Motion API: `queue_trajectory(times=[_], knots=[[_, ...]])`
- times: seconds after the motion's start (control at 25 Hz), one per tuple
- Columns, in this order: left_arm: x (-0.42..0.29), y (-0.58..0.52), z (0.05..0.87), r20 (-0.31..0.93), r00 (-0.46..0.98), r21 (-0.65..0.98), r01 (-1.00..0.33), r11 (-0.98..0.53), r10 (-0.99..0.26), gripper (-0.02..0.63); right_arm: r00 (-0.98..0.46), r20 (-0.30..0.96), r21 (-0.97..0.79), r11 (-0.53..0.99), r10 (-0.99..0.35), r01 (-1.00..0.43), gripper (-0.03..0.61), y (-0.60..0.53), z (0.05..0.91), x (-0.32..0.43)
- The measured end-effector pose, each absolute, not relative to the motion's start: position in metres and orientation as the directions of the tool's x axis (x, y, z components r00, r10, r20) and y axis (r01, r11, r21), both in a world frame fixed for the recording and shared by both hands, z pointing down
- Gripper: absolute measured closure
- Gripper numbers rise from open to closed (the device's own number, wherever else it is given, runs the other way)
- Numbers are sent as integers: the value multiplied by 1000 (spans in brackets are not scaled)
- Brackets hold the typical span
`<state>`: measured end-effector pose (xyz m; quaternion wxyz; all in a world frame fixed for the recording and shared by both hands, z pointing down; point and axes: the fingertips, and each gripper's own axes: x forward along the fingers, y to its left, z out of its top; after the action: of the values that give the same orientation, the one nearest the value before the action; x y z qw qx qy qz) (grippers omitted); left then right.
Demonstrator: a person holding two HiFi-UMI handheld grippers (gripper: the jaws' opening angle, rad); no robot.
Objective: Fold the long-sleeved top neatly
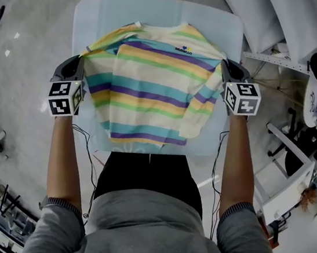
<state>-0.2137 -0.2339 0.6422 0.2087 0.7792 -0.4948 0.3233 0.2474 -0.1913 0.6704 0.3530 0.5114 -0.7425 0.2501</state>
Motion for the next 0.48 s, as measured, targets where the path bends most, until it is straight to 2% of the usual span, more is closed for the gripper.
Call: queue_trajectory(times=[0.2,0.48], knots=[[-216,-258,647,718,260,-73,-894,-442,-645,592,-234,795,72,470,-560,-880,543,-228,688,269],[-237,-284,650,725,213,-190,-852,-488,-655,591,-209,791,165,529,-575,-833,528,-263,691,263]])
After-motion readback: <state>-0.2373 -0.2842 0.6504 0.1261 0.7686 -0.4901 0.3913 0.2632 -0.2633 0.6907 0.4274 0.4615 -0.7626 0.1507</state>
